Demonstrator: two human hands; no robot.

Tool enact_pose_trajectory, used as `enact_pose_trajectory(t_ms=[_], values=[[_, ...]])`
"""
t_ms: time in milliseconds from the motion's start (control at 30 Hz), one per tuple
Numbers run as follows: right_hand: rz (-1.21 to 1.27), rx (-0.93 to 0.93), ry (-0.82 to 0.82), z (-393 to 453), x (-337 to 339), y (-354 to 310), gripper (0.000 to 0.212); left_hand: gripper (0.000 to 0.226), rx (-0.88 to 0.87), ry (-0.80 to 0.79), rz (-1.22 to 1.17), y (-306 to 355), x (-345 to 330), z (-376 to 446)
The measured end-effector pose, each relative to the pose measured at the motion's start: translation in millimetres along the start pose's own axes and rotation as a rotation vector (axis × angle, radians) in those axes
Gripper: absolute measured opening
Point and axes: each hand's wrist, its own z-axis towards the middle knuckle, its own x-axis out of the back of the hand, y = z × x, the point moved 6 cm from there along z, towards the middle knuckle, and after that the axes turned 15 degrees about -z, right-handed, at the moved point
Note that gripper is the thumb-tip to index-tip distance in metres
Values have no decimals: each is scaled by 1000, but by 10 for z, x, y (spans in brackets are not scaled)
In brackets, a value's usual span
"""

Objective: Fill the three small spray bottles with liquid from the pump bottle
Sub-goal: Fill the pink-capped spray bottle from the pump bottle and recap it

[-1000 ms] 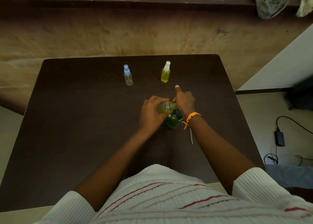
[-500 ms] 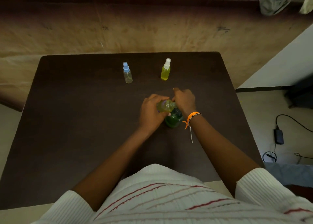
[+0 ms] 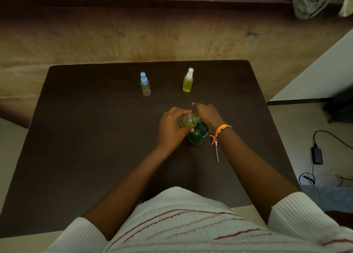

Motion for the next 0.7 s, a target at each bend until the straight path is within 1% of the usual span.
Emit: enact_pose_trajectory(t_ms=[33, 200, 267, 333, 433, 467, 533, 567, 700], values=[[-24, -5, 17, -20, 17, -6, 63, 51, -2, -4, 7, -1, -3, 0], [-120, -15, 136, 7, 73, 1, 58, 52, 22, -10, 10, -52, -4, 4], [-132, -16, 142, 0, 86, -2, 57, 52, 21, -12, 0, -52, -7, 4], [-99, -15, 96, -5, 66, -19, 61, 52, 23, -11, -14, -50, 0, 11], [105, -31, -111, 29, -56, -11, 88, 51, 12, -12, -18, -30, 17, 27], [141, -21, -154, 72, -97, 6, 92, 51, 3, -12, -12, -26, 18, 33], [157, -12, -171, 131, -132, 29, 97, 51, -4, -12, -11, -24, 15, 35], [136, -11, -143, 68, -93, -5, 96, 51, -4, -10, -16, -23, 15, 36], [-35, -3, 29, 55, 30, -2, 70, 51, 8, -8, -20, -55, 2, 32]])
